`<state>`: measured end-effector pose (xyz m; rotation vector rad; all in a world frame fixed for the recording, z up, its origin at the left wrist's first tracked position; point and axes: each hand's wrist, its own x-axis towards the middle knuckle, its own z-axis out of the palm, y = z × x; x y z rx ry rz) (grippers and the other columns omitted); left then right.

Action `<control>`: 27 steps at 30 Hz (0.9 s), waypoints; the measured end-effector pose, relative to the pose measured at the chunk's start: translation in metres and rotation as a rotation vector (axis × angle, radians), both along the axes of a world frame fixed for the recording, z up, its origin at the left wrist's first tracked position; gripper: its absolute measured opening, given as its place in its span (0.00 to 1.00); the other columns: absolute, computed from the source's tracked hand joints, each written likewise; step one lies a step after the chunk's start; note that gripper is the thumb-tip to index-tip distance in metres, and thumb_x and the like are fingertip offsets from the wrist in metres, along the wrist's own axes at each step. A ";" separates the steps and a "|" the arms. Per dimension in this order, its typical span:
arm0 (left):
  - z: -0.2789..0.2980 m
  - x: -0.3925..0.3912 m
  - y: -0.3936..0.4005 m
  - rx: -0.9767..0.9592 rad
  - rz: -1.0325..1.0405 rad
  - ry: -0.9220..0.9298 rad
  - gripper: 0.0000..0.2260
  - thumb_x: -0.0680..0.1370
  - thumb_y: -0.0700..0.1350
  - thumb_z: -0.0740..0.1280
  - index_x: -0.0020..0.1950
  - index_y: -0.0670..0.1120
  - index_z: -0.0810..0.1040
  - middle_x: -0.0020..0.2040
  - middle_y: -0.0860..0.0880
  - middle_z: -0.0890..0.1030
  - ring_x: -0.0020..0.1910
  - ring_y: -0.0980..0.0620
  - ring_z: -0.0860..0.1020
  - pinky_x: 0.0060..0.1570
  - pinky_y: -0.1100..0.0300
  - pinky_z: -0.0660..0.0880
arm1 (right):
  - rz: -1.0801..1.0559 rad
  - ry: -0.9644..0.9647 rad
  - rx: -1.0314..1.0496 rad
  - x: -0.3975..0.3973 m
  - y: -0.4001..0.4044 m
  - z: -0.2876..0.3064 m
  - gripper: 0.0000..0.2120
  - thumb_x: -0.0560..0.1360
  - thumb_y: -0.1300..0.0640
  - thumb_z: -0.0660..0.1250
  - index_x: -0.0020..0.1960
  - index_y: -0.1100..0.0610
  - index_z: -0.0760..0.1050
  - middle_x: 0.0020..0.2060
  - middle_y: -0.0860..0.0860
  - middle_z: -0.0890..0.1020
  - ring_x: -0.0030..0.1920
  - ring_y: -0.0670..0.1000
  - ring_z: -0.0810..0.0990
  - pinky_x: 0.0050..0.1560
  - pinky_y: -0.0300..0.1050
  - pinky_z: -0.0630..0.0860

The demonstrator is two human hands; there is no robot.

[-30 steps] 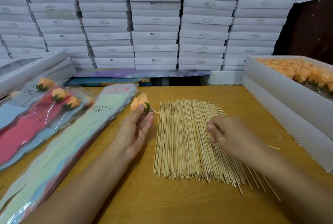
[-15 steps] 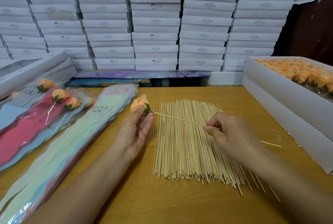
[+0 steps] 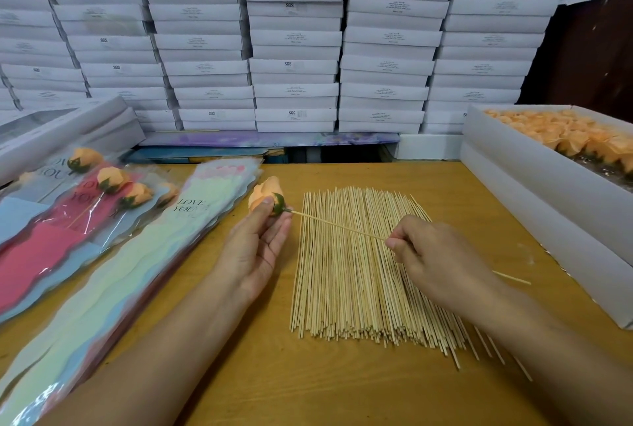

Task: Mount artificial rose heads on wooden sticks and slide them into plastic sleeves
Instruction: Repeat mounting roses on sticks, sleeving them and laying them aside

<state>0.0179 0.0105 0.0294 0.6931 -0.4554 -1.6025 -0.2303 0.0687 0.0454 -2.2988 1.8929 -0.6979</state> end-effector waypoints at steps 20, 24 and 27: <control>-0.003 0.004 -0.006 -0.042 -0.028 -0.088 0.19 0.71 0.46 0.75 0.59 0.39 0.80 0.48 0.42 0.87 0.40 0.53 0.86 0.35 0.64 0.81 | 0.193 -0.182 0.287 -0.007 0.002 0.019 0.09 0.78 0.50 0.68 0.40 0.44 0.82 0.34 0.38 0.84 0.32 0.41 0.80 0.31 0.35 0.75; 0.000 0.001 -0.003 -0.032 -0.075 -0.133 0.20 0.68 0.48 0.76 0.56 0.40 0.81 0.45 0.43 0.87 0.38 0.53 0.86 0.34 0.64 0.81 | 0.316 -0.342 0.525 -0.011 0.005 0.027 0.05 0.77 0.54 0.72 0.43 0.52 0.85 0.34 0.47 0.85 0.32 0.43 0.81 0.34 0.38 0.77; 0.002 -0.001 0.000 -0.038 -0.095 -0.155 0.22 0.67 0.50 0.76 0.57 0.41 0.81 0.46 0.43 0.87 0.38 0.53 0.86 0.34 0.63 0.82 | 0.357 -0.526 0.711 -0.008 0.008 0.026 0.03 0.76 0.58 0.73 0.45 0.57 0.85 0.37 0.53 0.86 0.36 0.48 0.84 0.35 0.38 0.79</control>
